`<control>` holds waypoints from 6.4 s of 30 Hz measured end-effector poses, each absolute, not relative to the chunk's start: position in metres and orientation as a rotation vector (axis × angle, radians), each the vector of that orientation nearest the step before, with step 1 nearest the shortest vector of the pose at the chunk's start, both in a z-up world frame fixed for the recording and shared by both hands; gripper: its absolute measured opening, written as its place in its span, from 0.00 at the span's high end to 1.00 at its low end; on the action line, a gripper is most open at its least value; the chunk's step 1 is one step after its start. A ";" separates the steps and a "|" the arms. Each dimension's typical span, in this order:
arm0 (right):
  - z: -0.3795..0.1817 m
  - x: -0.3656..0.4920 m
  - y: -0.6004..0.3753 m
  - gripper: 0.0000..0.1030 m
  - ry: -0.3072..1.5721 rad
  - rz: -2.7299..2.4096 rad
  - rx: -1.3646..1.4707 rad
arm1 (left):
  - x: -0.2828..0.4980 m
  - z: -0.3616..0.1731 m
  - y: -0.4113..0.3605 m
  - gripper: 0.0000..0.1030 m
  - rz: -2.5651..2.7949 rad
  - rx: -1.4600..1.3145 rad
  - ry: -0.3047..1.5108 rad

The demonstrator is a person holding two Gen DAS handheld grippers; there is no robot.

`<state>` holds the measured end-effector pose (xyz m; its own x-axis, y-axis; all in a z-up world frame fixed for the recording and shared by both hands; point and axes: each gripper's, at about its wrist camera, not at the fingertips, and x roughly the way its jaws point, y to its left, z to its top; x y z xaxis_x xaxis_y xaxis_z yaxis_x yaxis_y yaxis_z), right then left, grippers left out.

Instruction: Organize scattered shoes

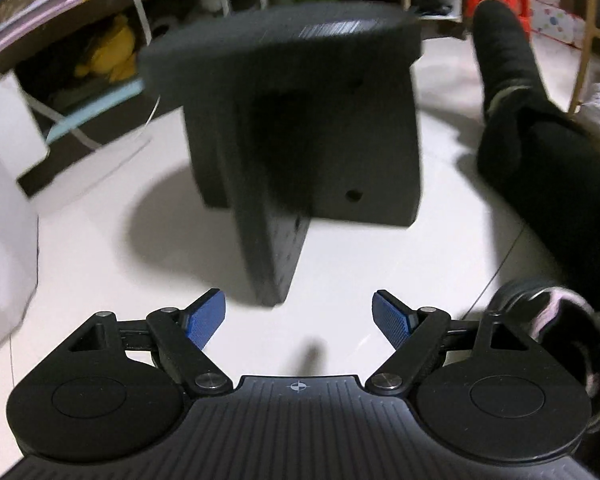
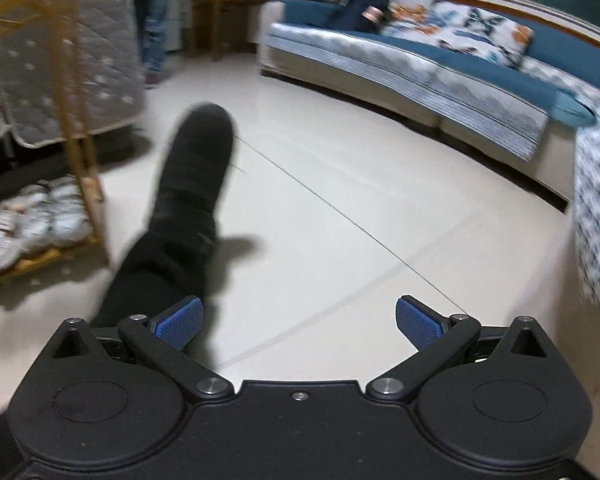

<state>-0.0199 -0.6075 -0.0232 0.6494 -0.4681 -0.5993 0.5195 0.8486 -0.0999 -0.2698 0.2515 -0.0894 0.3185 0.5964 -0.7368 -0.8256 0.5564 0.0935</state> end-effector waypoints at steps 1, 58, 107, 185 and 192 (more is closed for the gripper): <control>-0.034 -0.021 -0.613 0.00 0.662 -0.585 0.075 | -0.271 -0.093 0.253 0.21 0.965 -0.327 0.812; -0.194 -0.036 -0.646 0.00 0.634 -0.678 0.215 | -0.296 -0.161 0.259 0.00 1.150 -0.431 0.613; -0.194 -0.039 -0.644 0.00 0.633 -0.681 0.218 | -0.297 -0.162 0.259 0.00 1.151 -0.430 0.613; -0.195 -0.040 -0.643 0.00 0.634 -0.684 0.219 | -0.298 -0.163 0.259 0.00 1.152 -0.430 0.614; -0.194 -0.040 -0.643 0.00 0.634 -0.683 0.219 | -0.298 -0.163 0.259 0.00 1.152 -0.430 0.614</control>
<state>-0.0397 -0.6428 -0.1945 0.5979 -0.5196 -0.6104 0.6479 0.7616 -0.0136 -0.2976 0.2588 -0.1628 0.2740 0.7098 -0.6489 -0.9345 0.3559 -0.0053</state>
